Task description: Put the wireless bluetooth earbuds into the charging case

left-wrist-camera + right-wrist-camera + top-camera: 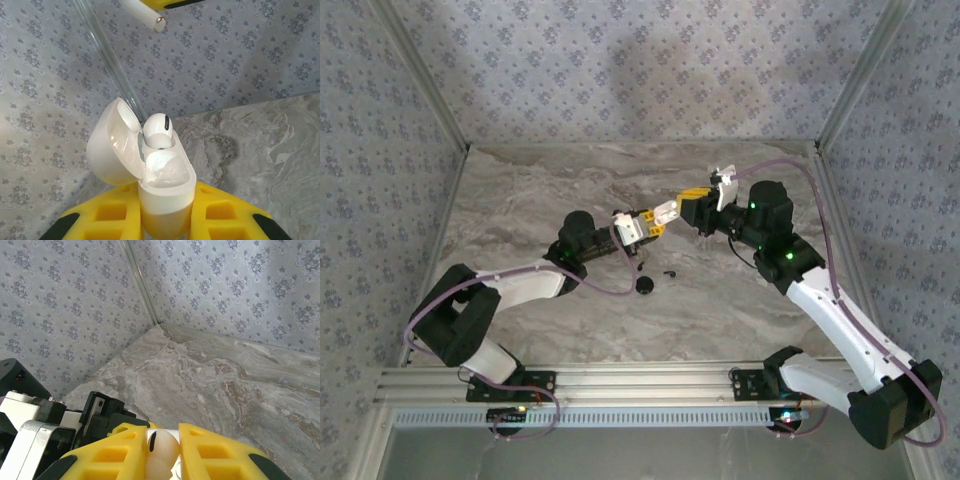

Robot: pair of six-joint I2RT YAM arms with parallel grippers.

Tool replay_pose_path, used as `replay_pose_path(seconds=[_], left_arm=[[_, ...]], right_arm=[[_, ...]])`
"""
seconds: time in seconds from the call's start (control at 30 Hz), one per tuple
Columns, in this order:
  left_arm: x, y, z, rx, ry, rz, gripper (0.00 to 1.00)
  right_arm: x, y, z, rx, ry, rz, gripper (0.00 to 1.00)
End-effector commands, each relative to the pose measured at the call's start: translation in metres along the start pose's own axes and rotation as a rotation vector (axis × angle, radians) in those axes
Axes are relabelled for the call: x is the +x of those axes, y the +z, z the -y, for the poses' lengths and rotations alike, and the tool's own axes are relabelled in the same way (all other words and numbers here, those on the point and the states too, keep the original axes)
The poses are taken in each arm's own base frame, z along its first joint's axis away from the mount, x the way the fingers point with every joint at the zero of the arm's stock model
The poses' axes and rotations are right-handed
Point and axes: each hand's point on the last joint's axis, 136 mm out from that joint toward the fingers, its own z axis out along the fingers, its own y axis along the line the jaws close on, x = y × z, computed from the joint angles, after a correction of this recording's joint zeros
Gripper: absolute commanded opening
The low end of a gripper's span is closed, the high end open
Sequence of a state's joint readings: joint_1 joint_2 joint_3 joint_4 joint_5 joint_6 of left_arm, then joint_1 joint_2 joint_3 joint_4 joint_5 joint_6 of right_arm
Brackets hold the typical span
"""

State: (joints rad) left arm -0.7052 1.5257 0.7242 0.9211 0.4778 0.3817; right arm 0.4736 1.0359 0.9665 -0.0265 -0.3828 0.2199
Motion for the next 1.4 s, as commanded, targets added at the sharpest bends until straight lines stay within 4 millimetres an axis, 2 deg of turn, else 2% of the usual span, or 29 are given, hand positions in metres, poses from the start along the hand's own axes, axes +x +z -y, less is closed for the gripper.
replay_pose_path(seconds=[0.0,0.2,0.47,0.63,0.97,1.37], left_arm=[[-0.023,-0.004,-0.003,-0.026,0.061,0.058,0.16],[-0.025,-0.002,-0.004,-0.016,-0.019,0.063,0.16],[-0.03,0.001,-0.012,0.064,-0.344,0.123,0.17],[-0.036,0.004,-0.007,0.135,-0.452,0.121,0.17],[-0.04,0.007,-0.006,0.181,-0.525,0.112,0.18],[-0.049,0.006,-0.02,0.155,-0.57,0.148,0.18]], right_arm=[[-0.001,0.001,-0.003,-0.017,0.003,0.002,0.23],[-0.002,0.002,-0.003,-0.019,0.0,0.003,0.23],[-0.002,0.006,-0.006,-0.04,-0.019,-0.007,0.22],[-0.004,0.014,-0.008,-0.069,-0.033,-0.014,0.22],[-0.008,0.037,-0.012,-0.139,-0.046,-0.053,0.22],[0.0,0.038,-0.016,-0.18,-0.043,-0.09,0.22]])
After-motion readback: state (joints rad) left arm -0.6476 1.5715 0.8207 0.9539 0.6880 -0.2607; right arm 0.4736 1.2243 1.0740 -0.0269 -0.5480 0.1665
